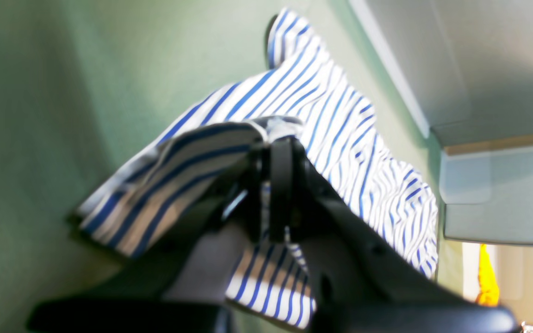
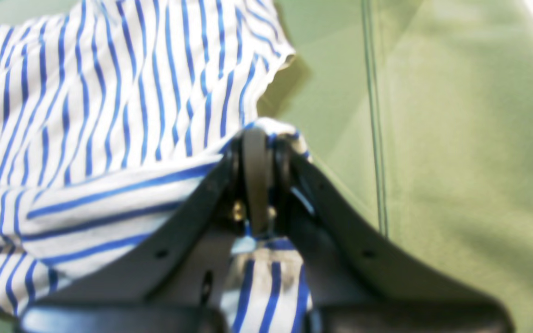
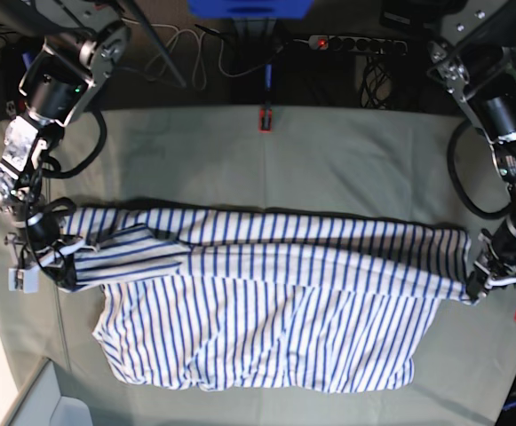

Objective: Layout the t-shirt on the table in an organized manner, then fold the t-shirt properly
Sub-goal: 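Fold the held shirt edge over onto the shirt body with both grippers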

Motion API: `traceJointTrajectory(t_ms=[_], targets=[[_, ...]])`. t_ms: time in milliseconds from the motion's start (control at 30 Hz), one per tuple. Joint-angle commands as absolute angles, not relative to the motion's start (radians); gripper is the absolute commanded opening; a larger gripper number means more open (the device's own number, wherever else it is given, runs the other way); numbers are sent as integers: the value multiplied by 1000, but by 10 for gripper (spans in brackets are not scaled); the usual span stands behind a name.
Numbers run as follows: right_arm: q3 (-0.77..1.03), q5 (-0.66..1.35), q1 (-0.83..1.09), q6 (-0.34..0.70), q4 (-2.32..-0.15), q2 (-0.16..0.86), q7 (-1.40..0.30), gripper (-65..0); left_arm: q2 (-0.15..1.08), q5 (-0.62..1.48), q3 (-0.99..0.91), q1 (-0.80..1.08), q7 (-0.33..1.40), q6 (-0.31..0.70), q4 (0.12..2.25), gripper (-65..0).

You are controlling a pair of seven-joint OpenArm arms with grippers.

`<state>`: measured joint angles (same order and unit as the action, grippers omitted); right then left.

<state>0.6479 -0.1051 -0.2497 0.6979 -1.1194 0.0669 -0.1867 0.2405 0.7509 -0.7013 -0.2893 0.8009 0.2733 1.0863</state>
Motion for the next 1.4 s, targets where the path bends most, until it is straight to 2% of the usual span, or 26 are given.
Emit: traceJointTrajectory(t_ms=[0,133,533,600,667,800,867,933,1200,1367], targets=[[647,-90,-283,698,-1119,79,-157,-650,259,771,-702,-321,783,286,1104,-648],[647,-90,-332,698,-1038,113,-157,-650,263,771,-705,-329,782,286,1063,-648],[645,-91,-398,698,-941,120,-159,-648,271,771,-700,-337,676,286,1033,-645],[645,-91,-398,698,-938,120,-159,-597,272,771,-699,-340,676,286,1033,-636],[645,-91,-398,698,-937,120,-160,-515,278,771,-687,-343,676,286,1033,-583],[647,-91,-398,698,-941,120,-162,-327,291,774,-642,-343,674,286,1013,-374],[653,-91,-397,698,-960,124,-162,-259,292,780,-642,-340,674,288,1018,-280],[654,-90,-375,698,-1006,134,-163,-217,289,780,-644,-335,674,291,1026,-215],[648,-84,-180,698,-1184,133,-159,-201,294,773,-645,-229,657,291,1007,-200],[648,-84,-102,698,-1188,120,-157,-201,288,771,-636,-182,529,286,943,-200]])
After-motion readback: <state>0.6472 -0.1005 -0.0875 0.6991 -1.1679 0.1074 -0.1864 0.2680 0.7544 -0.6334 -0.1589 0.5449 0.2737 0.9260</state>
